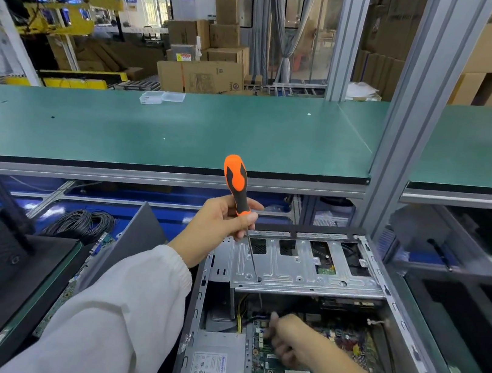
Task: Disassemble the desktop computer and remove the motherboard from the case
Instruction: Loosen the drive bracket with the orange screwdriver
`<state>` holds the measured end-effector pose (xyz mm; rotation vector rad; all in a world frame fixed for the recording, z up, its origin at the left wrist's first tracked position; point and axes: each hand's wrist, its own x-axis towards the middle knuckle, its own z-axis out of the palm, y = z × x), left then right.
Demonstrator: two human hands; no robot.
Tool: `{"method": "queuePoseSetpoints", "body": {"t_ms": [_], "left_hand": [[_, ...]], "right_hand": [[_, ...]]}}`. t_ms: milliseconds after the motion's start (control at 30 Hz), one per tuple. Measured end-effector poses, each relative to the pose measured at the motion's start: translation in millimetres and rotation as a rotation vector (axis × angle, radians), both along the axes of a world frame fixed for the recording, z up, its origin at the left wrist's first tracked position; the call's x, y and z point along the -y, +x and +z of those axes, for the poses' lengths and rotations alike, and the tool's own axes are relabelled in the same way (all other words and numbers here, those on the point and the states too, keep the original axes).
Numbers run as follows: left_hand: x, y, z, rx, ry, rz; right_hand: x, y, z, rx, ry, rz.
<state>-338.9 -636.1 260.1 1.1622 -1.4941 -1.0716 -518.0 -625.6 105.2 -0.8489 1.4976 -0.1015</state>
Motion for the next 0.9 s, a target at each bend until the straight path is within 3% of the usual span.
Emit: {"method": "queuePoseSetpoints", "body": {"t_ms": [67, 233, 367, 533, 667, 900], "left_hand": [[0.3, 0.5, -1.3, -0.011, 0.01, 0.005], [-1.2, 3.9, -2.8, -0.009, 0.031, 0.008], [0.7, 7.7, -1.8, -0.016, 0.044, 0.016], [2.2, 10.6, 3.7, -0.113, -0.024, 0.069], [1.9, 21.7, 18.1, -0.316, -0.137, 0.245], [-26.0, 23.0, 31.5, -0.508, -0.287, 0.601]], "right_hand": [[7.6, 3.8, -13.4, 0.203, 0.078, -0.317], [17.2, 17.9, -29.0, 0.463, 0.121, -0.485], [18.3, 21.5, -29.9, 0.574, 0.134, -0.513], [20.4, 12.3, -35.9, 0.51, 0.153, -0.554], [19.3, 0.0, -28.1, 0.474, 0.165, -0.467], [4.1, -25.9, 12.1, 0.535, 0.13, -0.315]]}}
